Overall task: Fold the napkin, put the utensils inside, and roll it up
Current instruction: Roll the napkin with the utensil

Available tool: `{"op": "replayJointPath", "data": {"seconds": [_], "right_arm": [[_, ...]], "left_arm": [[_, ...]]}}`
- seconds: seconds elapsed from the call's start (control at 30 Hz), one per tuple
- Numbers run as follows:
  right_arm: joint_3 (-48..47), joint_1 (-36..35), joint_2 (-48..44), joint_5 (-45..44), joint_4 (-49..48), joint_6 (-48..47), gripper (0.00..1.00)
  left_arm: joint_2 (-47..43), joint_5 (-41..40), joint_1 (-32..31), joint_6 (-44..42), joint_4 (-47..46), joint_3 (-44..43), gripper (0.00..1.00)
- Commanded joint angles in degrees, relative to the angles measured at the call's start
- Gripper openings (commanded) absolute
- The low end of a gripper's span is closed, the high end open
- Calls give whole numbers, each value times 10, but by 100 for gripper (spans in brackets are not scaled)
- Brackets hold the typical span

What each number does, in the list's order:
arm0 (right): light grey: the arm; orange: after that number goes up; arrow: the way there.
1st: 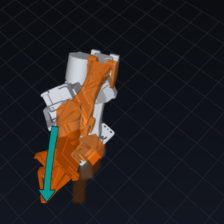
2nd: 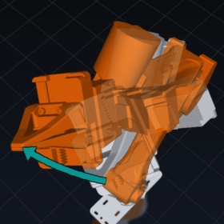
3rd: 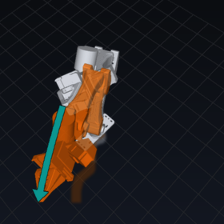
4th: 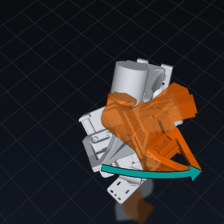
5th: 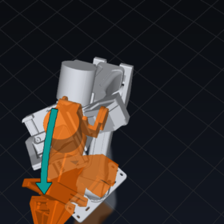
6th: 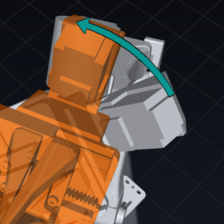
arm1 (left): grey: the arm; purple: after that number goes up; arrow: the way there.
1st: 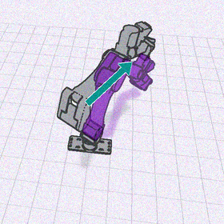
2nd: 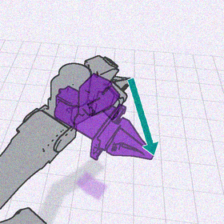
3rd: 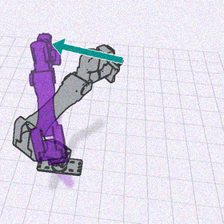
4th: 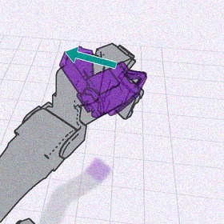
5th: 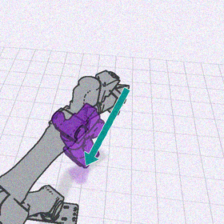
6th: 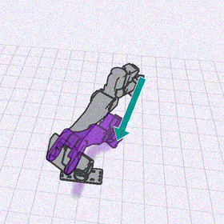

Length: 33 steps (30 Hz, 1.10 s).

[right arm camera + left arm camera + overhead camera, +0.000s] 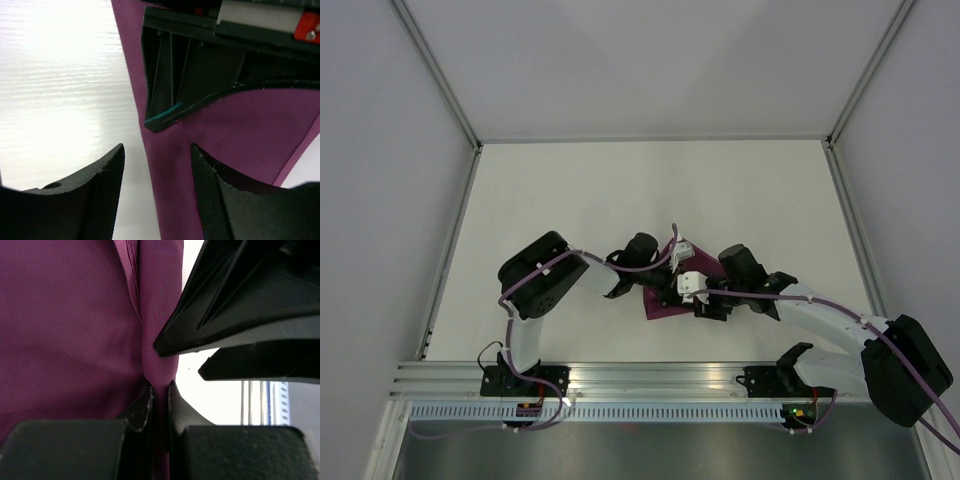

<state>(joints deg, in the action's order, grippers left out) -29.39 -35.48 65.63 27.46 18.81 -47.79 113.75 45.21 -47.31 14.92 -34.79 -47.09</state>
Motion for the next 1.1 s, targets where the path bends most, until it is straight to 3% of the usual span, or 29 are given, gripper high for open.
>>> {"op": "replayJointPath", "data": {"seconds": [0.0,0.3,0.4,0.53,0.67,0.73,0.77,0.83,0.97,1.07], "right_arm": [[12,-15,10,-34,-55,-12,61],[42,-42,33,-46,-97,-11,56],[45,-42,42,-47,-105,-8,50],[47,-42,61,-49,-105,-8,23],[45,-43,80,-48,-90,-18,22],[41,-42,87,-45,-75,-17,17],[36,-42,94,-43,-69,-17,14],[32,-42,102,-39,-53,-17,8],[3,-33,131,-8,-14,-22,6],[-22,-15,157,15,20,-34,5]], "left_arm": [[51,-10,9,-7,161,10,2],[67,1,14,1,205,-22,2],[64,1,14,5,209,-26,2],[55,4,15,9,211,-29,2],[40,9,19,9,217,-33,17],[30,8,20,7,219,-35,21],[25,7,21,7,219,-35,29],[5,2,23,8,213,-34,36],[-45,-29,25,9,198,-24,52],[-92,-59,24,6,179,-9,58]]}}
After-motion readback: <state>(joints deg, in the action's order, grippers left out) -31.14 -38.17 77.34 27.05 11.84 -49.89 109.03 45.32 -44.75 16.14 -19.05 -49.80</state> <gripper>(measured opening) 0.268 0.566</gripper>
